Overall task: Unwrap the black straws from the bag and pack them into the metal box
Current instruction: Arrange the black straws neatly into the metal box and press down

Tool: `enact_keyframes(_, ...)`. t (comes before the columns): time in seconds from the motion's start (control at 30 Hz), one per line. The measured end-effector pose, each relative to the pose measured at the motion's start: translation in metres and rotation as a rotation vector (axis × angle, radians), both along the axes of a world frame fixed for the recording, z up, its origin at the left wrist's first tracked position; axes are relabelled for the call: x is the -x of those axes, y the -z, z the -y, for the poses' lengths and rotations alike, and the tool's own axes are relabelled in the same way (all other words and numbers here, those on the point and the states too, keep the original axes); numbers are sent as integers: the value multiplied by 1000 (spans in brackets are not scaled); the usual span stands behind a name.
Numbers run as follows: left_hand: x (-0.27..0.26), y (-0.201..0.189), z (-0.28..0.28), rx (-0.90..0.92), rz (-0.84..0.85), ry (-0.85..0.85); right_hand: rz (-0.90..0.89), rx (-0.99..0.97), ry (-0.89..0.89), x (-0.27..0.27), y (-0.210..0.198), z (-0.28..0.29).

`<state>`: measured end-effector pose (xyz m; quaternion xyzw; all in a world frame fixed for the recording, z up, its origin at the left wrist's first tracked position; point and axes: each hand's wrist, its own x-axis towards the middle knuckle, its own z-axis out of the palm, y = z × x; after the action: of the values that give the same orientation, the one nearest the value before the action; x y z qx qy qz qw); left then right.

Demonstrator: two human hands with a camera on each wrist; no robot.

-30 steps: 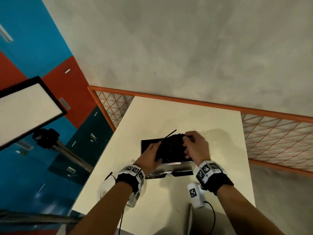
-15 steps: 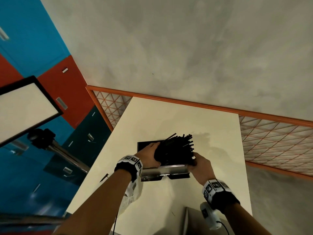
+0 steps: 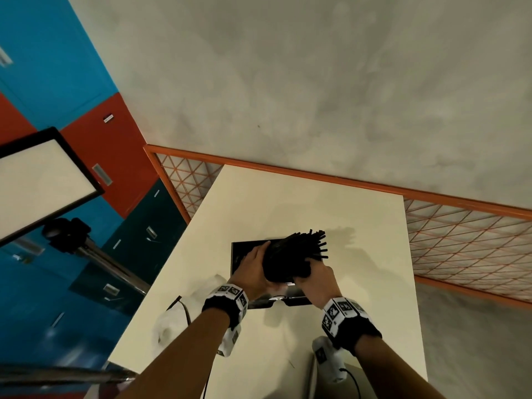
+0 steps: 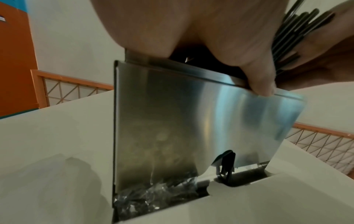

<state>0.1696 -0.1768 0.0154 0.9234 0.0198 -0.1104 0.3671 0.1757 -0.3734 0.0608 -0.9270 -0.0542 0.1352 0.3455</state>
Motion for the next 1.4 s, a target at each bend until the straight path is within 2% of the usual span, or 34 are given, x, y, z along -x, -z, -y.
enact_keyframes(0.2, 1, -1, -1, 31, 33, -7, -108, -14, -183, -13, 0, -12)
enact_keyframes(0.3, 2, 1, -1, 38, 32, -27, -136, -15, -218, -21, -5, -13)
enact_keyframes(0.53, 4, -2, 3, 58, 95, -68, -133, -57, -144, -27, 0, -12)
enact_keyframes(0.67, 1, -4, 2, 69, 146, -92, -135, -145, -154, -32, -3, -8)
enact_keyframes(0.77, -7, -10, 4, 47, 149, -33, -307, -248, -40, -42, -10, 1)
enact_keyframes(0.9, -13, -18, 10, -55, 137, 78, -534, -594, 166, -41, -14, -1)
enact_keyframes(1.0, -11, -14, 9, -99, 138, 81, -578, -652, 213, -35, -5, -10)
enact_keyframes(1.07, -10, -9, 8, -118, 149, 64, -497, -608, 227, -32, -2, -10)
enact_keyframes(1.17, -9, -3, 6, -137, 153, 31, -295, -424, 231, -29, -4, 0)
enact_keyframes(1.33, -6, 6, 4, -63, 182, -6, 44, -133, 93, -21, -9, 17)
enact_keyframes(1.4, -4, 7, 2, -38, 176, -3, 176, -88, 89, -19, -9, 26)
